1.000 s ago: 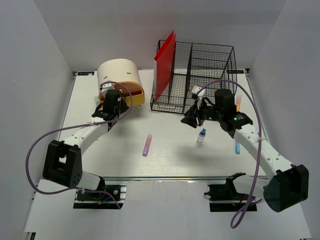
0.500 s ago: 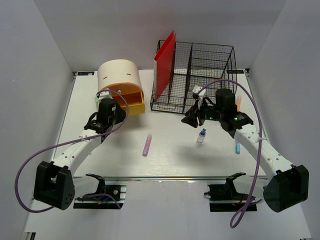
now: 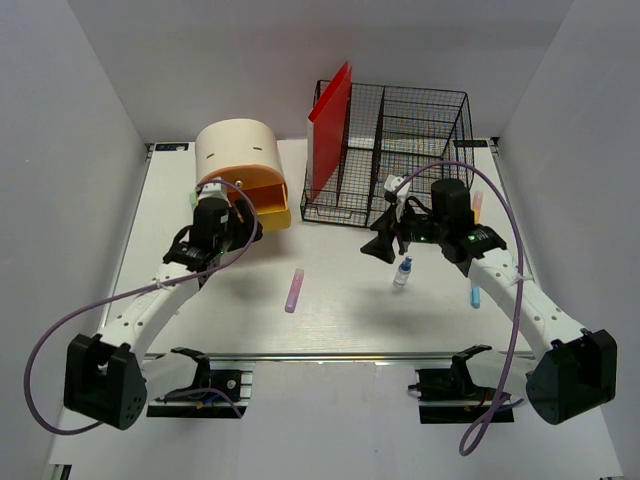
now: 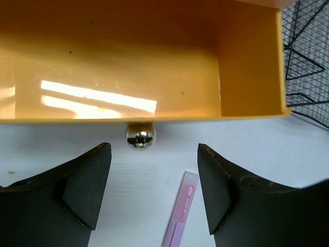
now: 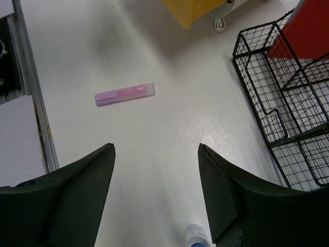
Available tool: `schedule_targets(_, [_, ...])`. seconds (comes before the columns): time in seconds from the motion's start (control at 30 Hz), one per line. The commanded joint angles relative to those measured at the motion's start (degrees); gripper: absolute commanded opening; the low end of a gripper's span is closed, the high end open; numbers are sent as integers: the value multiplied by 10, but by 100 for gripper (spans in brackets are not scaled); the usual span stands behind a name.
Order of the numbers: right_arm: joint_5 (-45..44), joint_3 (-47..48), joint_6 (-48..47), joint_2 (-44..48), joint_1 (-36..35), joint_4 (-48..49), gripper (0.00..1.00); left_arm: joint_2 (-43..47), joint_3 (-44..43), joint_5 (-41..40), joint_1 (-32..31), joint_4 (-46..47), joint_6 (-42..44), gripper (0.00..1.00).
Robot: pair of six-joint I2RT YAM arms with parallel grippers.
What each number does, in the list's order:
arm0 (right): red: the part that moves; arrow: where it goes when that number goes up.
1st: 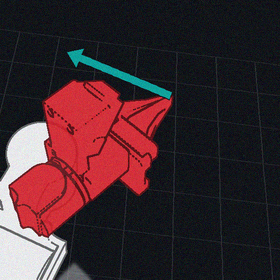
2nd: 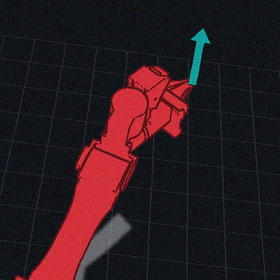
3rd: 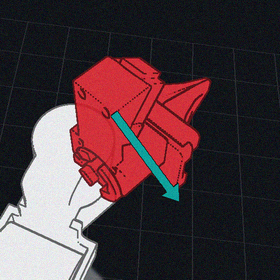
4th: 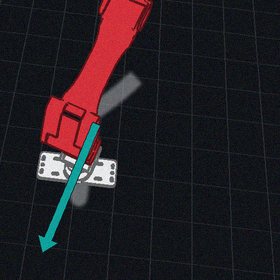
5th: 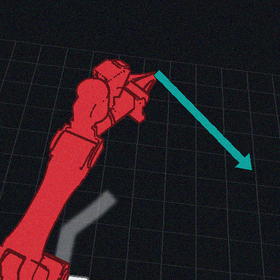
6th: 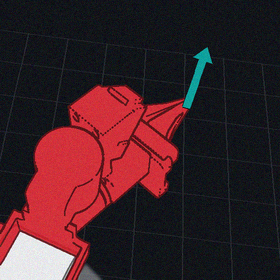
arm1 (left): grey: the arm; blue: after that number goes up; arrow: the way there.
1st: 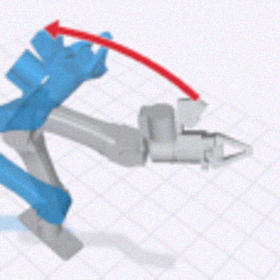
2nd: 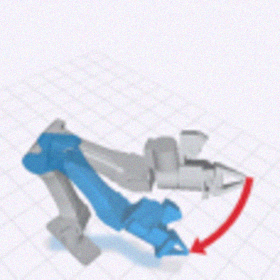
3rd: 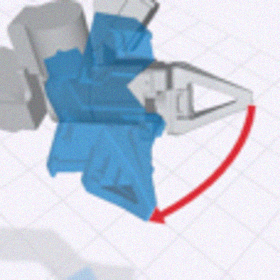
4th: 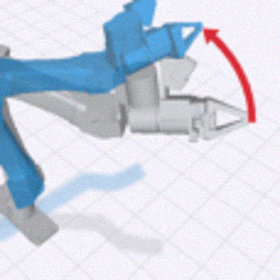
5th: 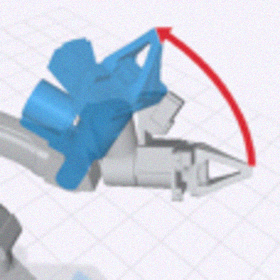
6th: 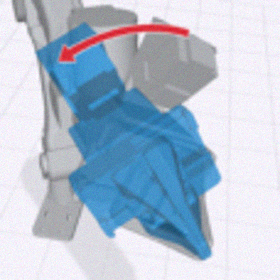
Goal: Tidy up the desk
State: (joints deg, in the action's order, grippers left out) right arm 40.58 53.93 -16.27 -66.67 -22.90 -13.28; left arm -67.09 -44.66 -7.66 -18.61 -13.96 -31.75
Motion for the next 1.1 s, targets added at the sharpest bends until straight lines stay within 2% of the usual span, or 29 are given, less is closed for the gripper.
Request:
schedule_targets(0.0, [32,1,-46,12,1,-7,72,54,-26,23,-3,-32,27,78])
schedule_targets(0.07, [36,5,-62,16,2,-24,72,94,-22,52,-3,-53,41,78])
schedule_targets(0.2, [44,26,-156,33,0,-74,71,163,-20,132,-3,-97,72,71])
schedule_targets(0.23, [41,31,-226,41,0,-112,70,186,-25,150,-3,-107,80,64])
schedule_targets(0.3, [42,39,-309,51,0,-161,68,206,-33,197,-3,-147,100,50])
schedule_targets(0.33, [38,49,-381,58,1,-216,68,216,-37,206,-3,-160,108,44])
schedule_targets(0.37, [29,59,-406,59,1,-242,68,235,-45,217,-3,-182,122,34])
schedule_targets(0.4, [7,80,-415,59,2,-261,67,243,-46,215,-3,-193,130,30])
schedule_targets(0.43, [-3,90,-424,52,4,-302,64,263,-46,210,-8,-207,135,31])
schedule_targets(0.47, [-11,100,-424,50,7,-320,60,274,-39,212,-8,-206,135,35])
schedule_targets(0.53, [-30,114,-415,50,15,-346,50,299,-24,218,-8,-189,134,54])
schedule_targets(0.57, [-36,113,-404,54,17,-350,50,322,-12,217,-8,-185,134,70])
schedule_targets(0.63, [-63,95,-392,84,23,-345,55,343,-3,212,-8,-173,136,79])
schedule_targets(0.67, [-79,86,-386,96,24,-339,65,353,-1,207,-8,-172,137,84])
schedule_targets(0.8, [-159,36,-414,144,36,-337,76,387,13,189,-8,-162,142,86])
schedule_targets(0.93, [-150,19,-436,140,52,-358,78,411,37,200,-8,-137,139,86])
schedule_targets(1.07, [-145,-12,-450,129,65,-329,79,419,38,198,-8,-138,140,87])
